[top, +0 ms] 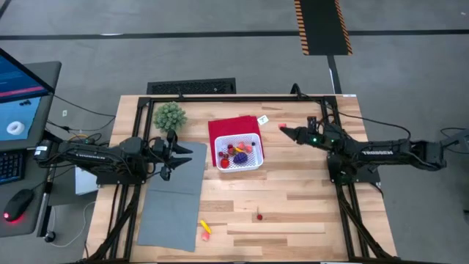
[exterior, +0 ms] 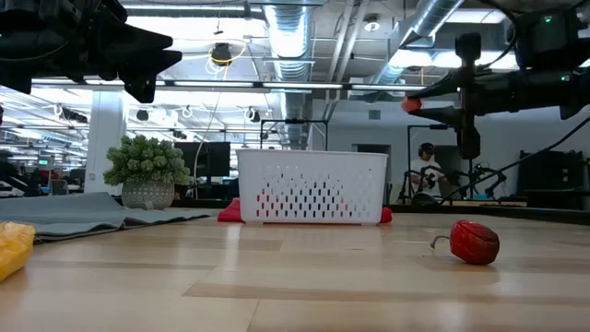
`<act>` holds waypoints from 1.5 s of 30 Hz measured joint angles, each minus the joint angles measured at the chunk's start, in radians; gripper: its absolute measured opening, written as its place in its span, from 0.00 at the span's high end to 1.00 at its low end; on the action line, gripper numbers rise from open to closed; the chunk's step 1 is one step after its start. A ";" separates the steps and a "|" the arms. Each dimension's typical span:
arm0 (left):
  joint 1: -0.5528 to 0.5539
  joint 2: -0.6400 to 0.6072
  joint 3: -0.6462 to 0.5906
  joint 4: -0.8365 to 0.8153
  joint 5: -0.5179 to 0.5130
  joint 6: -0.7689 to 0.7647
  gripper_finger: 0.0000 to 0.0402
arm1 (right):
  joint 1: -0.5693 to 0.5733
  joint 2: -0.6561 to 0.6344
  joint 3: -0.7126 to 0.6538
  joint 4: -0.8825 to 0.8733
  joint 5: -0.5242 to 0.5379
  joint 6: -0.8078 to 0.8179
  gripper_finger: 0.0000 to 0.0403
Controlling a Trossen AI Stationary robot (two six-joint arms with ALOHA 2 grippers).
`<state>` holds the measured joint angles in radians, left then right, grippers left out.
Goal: Pick and placing Produce into tupperware
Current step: Put the pink peach into the white bin
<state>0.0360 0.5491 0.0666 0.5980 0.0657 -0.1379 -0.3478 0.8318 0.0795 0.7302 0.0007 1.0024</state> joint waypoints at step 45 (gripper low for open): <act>0.000 0.000 0.000 0.003 -0.047 -0.001 0.70 | 0.352 0.362 0.489 -0.284 0.120 -0.929 0.68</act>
<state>0.0360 0.5491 0.0662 0.6014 0.0185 -0.1390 0.0039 1.1933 0.5683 0.4467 0.1208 0.0732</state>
